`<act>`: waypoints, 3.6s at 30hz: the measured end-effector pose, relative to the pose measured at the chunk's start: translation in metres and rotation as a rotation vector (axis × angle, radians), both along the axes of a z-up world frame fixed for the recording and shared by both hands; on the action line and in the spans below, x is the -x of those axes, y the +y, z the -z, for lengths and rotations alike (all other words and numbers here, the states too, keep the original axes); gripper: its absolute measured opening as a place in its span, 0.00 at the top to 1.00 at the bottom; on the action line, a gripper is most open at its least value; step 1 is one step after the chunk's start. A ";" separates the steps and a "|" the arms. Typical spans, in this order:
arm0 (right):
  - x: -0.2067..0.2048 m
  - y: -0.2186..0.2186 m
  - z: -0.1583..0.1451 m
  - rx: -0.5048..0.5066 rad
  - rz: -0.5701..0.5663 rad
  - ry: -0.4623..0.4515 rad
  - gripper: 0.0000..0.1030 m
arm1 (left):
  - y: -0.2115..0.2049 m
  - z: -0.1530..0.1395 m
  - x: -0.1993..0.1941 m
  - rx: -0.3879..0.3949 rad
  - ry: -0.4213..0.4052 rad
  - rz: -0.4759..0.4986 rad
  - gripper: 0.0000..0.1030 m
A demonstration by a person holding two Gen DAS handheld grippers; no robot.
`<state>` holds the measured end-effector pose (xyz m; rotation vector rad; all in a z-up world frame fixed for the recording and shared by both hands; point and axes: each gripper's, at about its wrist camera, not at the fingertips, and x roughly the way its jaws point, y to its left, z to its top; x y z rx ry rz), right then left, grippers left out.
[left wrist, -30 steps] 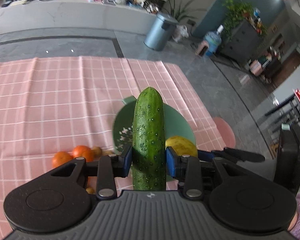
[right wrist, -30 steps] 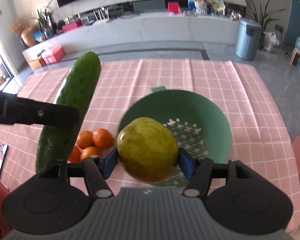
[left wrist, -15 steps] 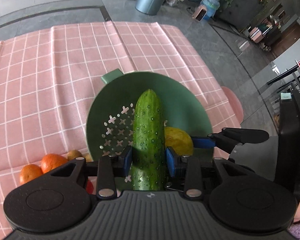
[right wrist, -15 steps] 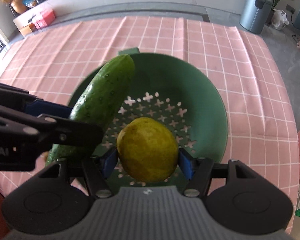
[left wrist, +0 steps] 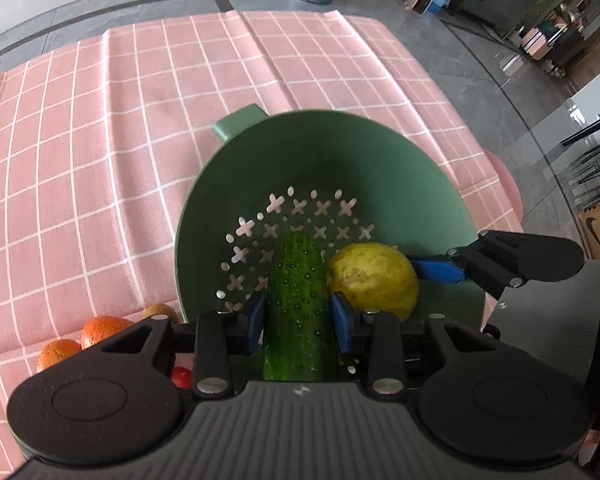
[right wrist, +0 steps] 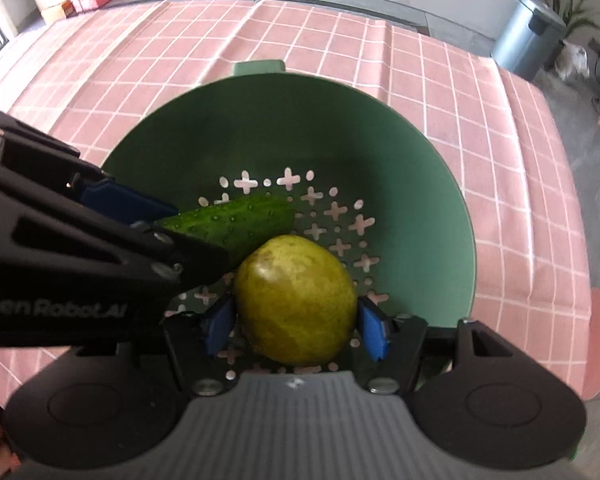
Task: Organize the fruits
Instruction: 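Carry the cucumber and pear with both tools and lower them into the green colander, then open both tools to release the cucumber and pear into the colander, then move both tools back toward the cluster of oranges, then grasp an orange with the left tool while the right tool grasps another orange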
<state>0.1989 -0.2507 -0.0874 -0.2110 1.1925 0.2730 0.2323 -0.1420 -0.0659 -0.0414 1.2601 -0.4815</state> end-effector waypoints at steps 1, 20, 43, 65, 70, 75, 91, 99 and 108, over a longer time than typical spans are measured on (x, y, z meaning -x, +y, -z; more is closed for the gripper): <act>0.000 -0.001 0.000 -0.004 0.000 0.004 0.40 | 0.001 0.000 0.000 0.000 0.000 0.000 0.61; 0.058 0.019 -0.075 -0.027 0.047 -0.227 0.26 | 0.058 -0.091 0.072 0.048 -0.221 -0.081 0.45; 0.147 0.093 -0.044 -0.279 0.276 -0.345 0.26 | 0.193 -0.083 0.151 0.002 -0.363 -0.314 0.45; 0.126 0.110 -0.004 -0.268 0.184 -0.350 0.56 | 0.191 -0.008 0.133 0.043 -0.247 -0.297 0.45; 0.120 0.108 0.004 -0.293 0.205 -0.331 0.56 | 0.185 0.004 0.125 0.017 -0.240 -0.285 0.45; 0.116 0.108 0.005 -0.308 0.190 -0.345 0.56 | 0.187 0.011 0.117 0.060 -0.218 -0.293 0.45; 0.111 0.112 0.015 -0.304 0.177 -0.313 0.56 | 0.188 0.026 0.107 0.121 -0.198 -0.303 0.56; 0.108 0.124 0.013 -0.313 0.120 -0.312 0.56 | 0.198 0.019 0.117 0.105 -0.209 -0.332 0.57; 0.093 0.146 0.021 -0.217 0.037 -0.331 0.50 | 0.215 0.012 0.122 0.132 -0.231 -0.412 0.57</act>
